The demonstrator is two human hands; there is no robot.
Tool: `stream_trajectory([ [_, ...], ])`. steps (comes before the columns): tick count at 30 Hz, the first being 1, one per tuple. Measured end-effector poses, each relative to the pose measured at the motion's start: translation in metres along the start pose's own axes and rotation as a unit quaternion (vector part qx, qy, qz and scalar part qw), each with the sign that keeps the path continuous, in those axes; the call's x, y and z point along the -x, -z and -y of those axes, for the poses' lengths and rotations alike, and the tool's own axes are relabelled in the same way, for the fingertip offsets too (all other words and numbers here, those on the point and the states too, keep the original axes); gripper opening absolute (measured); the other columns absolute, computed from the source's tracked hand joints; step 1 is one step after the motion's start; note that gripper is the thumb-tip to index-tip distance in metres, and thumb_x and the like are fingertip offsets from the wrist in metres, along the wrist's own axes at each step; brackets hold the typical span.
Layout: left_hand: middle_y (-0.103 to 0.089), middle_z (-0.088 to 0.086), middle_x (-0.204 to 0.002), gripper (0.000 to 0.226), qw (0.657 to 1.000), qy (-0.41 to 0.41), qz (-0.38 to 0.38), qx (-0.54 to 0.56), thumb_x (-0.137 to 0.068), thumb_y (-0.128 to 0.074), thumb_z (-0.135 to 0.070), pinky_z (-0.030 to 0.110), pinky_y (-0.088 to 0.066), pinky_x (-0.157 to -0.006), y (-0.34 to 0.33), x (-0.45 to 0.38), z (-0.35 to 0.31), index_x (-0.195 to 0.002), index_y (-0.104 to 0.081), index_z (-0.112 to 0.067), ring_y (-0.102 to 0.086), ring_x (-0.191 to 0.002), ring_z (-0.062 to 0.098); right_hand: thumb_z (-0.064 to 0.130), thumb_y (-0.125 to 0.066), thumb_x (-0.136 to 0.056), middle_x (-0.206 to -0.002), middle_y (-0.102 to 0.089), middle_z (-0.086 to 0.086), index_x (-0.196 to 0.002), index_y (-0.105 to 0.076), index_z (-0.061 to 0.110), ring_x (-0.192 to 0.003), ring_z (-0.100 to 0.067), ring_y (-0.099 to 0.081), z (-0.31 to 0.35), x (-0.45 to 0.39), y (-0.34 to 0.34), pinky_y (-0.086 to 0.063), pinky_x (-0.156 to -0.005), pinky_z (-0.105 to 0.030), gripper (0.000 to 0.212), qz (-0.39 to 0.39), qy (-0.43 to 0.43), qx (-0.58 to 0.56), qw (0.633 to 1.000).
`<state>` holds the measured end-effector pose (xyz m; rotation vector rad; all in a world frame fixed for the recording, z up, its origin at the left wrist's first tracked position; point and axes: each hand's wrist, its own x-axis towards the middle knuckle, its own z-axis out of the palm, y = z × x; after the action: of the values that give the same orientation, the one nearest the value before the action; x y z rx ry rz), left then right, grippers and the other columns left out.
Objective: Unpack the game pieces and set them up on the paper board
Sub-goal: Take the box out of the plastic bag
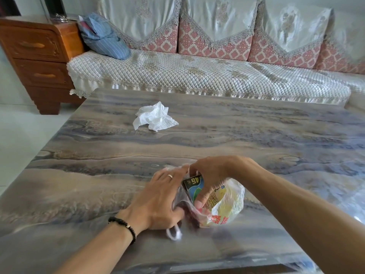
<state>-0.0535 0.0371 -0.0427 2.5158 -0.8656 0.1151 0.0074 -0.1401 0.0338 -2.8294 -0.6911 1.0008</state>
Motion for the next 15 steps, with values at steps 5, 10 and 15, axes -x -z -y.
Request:
stream_trajectory([
  [5, -0.023, -0.004, -0.157, 0.084, 0.996, 0.019, -0.038, 0.084, -0.086, -0.028, -0.066, 0.008, -0.002, -0.108, 0.001, 0.011, -0.007, -0.153, -0.003, -0.021, -0.017, -0.141, 0.003, 0.066, -0.079, -0.056, -0.086, -0.067, 0.010, -0.096, -0.062, 0.023, -0.078, -0.010, -0.064, -0.012, 0.007, -0.007, -0.050, -0.075, -0.028, 0.061, -0.023, -0.043, -0.044, 0.998],
  [10, -0.012, -0.005, -0.159, 0.126, 0.997, 0.047, 0.065, -0.016, -0.061, -0.034, -0.093, 0.021, 0.006, -0.114, -0.003, 0.003, -0.015, -0.146, 0.025, -0.021, -0.010, -0.144, 0.008, 0.058, -0.076, -0.067, -0.077, -0.071, 0.009, -0.088, -0.067, 0.020, -0.066, -0.006, -0.067, -0.020, 0.012, -0.011, -0.052, -0.067, -0.020, 0.045, -0.018, -0.041, -0.106, 0.993],
  [15, -0.007, -0.004, -0.160, 0.133, 0.996, 0.056, 0.062, -0.045, -0.059, -0.041, -0.094, 0.020, 0.009, -0.114, -0.005, -0.003, -0.012, -0.147, 0.023, -0.019, -0.005, -0.145, 0.008, 0.053, -0.074, -0.073, -0.082, -0.074, 0.000, -0.087, -0.067, 0.017, -0.073, -0.015, -0.072, -0.038, 0.020, -0.010, -0.059, -0.072, -0.029, 0.039, -0.134, -0.048, -0.264, 0.954],
])
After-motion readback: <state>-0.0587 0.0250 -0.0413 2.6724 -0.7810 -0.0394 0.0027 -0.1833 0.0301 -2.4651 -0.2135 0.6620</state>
